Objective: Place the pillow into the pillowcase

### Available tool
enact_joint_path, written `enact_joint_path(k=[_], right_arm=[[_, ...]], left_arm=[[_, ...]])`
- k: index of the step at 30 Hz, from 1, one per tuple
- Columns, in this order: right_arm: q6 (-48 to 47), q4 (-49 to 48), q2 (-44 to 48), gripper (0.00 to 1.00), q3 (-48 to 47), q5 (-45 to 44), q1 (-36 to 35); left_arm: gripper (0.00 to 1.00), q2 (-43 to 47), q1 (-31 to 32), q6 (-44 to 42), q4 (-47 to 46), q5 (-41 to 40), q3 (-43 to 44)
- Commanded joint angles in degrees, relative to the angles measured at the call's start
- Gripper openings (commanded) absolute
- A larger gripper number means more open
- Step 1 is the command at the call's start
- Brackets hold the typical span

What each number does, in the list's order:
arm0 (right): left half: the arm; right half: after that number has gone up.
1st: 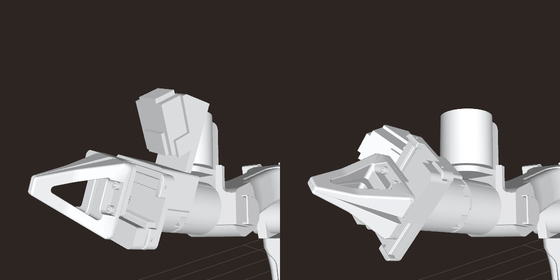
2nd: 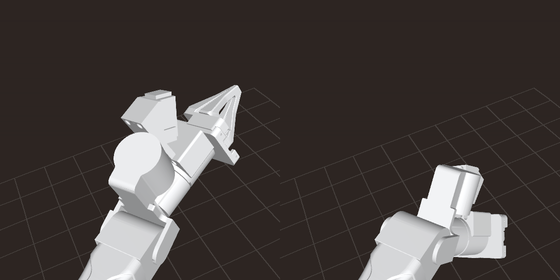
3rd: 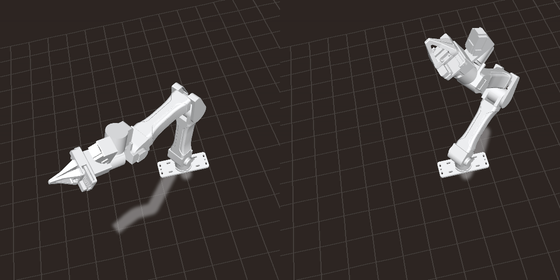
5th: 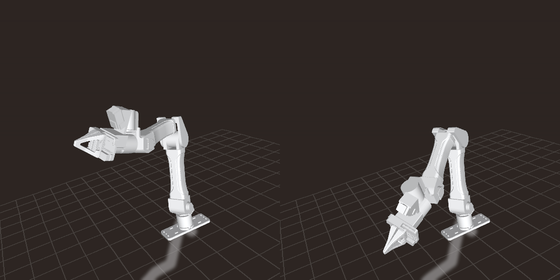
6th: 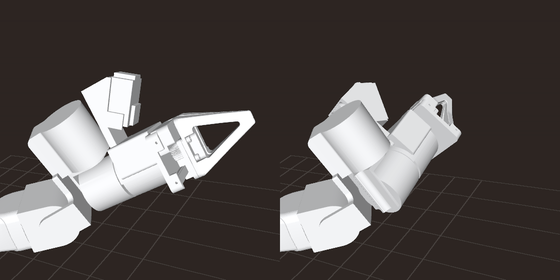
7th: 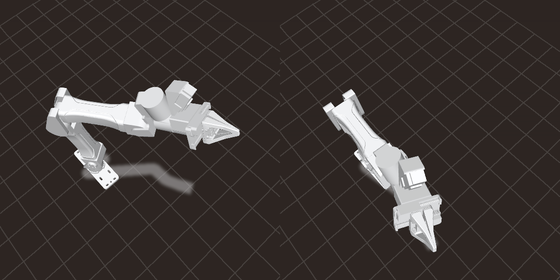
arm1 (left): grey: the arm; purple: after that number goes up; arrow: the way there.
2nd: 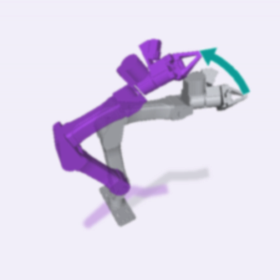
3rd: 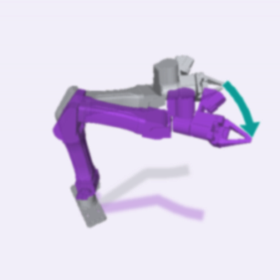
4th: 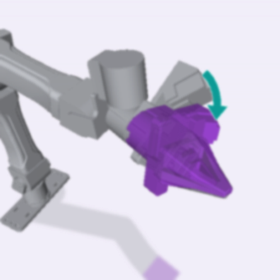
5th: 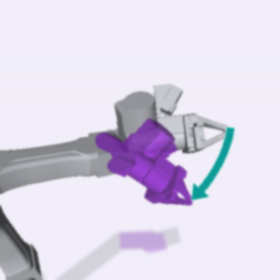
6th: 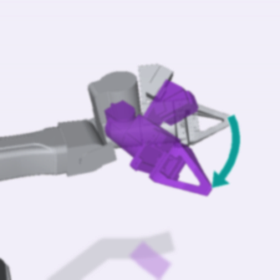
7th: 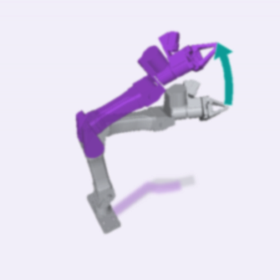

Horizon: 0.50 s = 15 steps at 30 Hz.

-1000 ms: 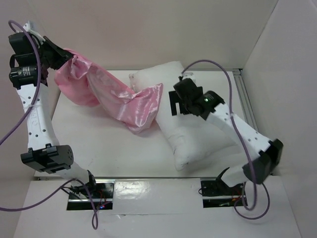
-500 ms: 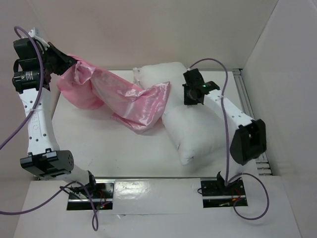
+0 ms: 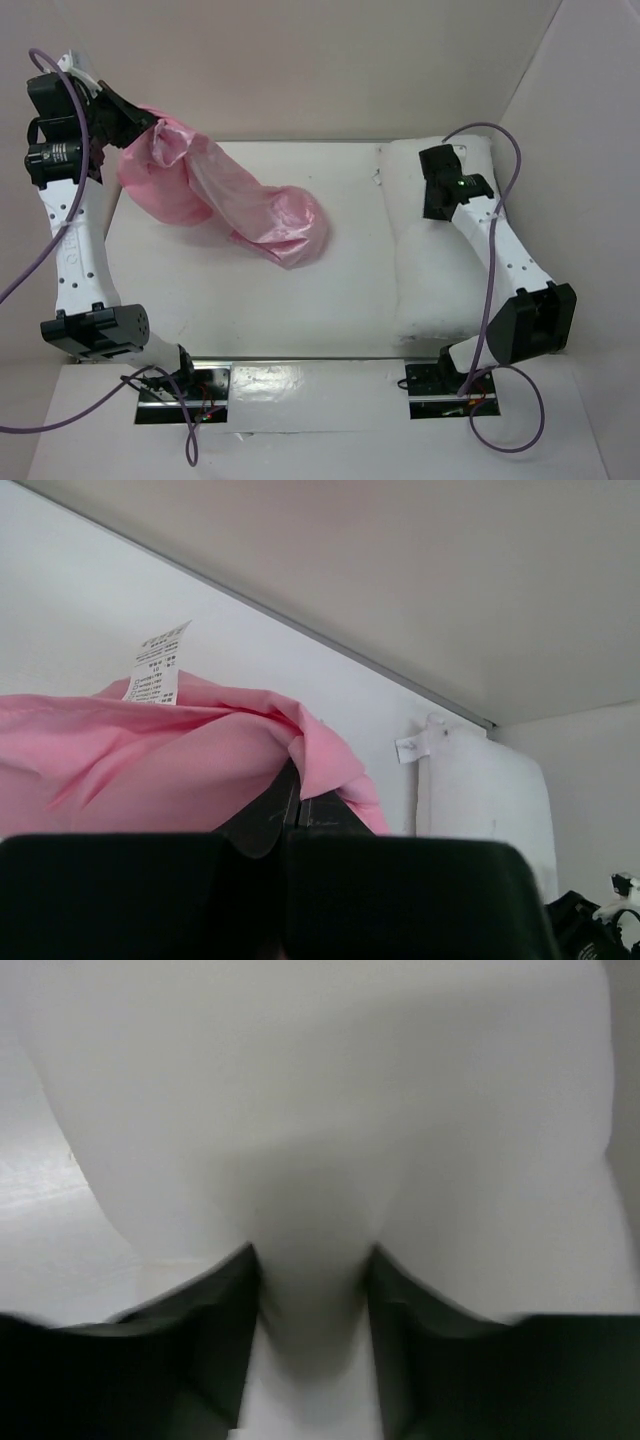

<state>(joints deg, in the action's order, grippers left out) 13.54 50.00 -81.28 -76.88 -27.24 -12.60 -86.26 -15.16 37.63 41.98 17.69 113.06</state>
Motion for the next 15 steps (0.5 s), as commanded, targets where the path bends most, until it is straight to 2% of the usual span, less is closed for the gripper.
enact_joint_path(k=[1,2,3,4,6,7,8,9,10,11,12,13,14,15], right_arm=[[-0.4,-2.8,-0.8,0.59,-5.8,2.5,-4.2],[-0.4,-3.5,-0.8,0.85,-7.6,3.2,-5.9],[-0.4,-4.0,-0.8,0.91,-8.5,4.2,-9.2],[0.2,-4.6,-0.8,0.95,-9.5,6.2,-10.6],[1.0,-6.0,-0.8,0.95,-10.9,7.6,-13.4],[1.9,-6.7,-1.6,0.95,-11.5,8.9,-13.4],[1.9,-7.9,-2.3,0.95,-11.5,9.7,-14.3],[2.7,-8.5,-2.8,0.94,-11.5,10.2,-14.3],[2.7,-8.5,-3.6,0.94,-11.5,11.6,-14.3],[2.7,-9.0,-4.1,0.92,-11.5,12.3,-14.8],[2.7,-9.0,-4.7,0.92,-12.3,12.8,-14.8],[2.7,-8.2,-4.7,0.92,-12.3,12.8,-14.8],[2.7,-8.2,-5.3,0.92,-12.3,14.4,-14.8],[2.7,-8.2,-5.3,0.90,-12.3,15.0,-15.4]], left_arm=[[0.00,0.5,1.0,-0.6,-2.4,0.9,2.3],[0.00,0.5,1.0,-0.6,-2.4,1.9,1.3],[0.00,1.2,3.5,-1.8,-2.4,3.6,0.0],[0.00,1.7,5.5,-2.5,-3.1,5.8,-1.9],[0.00,5.2,11.0,-1.9,-6.2,10.2,-13.6],[0.00,7.1,18.0,-0.6,-9.2,10.2,-19.4],[0.00,9.0,21.6,0.9,-12.7,10.2,-31.1],[0.00,10.5,25.1,3.6,-16.5,10.2,-35.8],[0.00,11.3,31.2,3.6,-20.4,10.2,-38.9],[0.01,10.5,33.6,3.0,-20.4,10.8,-40.4],[0.14,9.1,35.2,-0.6,-18.0,10.0,-39.1],[0.42,7.4,36.8,-2.6,-14.3,8.2,-36.7],[0.55,3.9,36.9,-4.6,-6.3,6.1,-34.0],[0.65,2.7,36.9,-6.0,-3.0,1.2,-28.6]])
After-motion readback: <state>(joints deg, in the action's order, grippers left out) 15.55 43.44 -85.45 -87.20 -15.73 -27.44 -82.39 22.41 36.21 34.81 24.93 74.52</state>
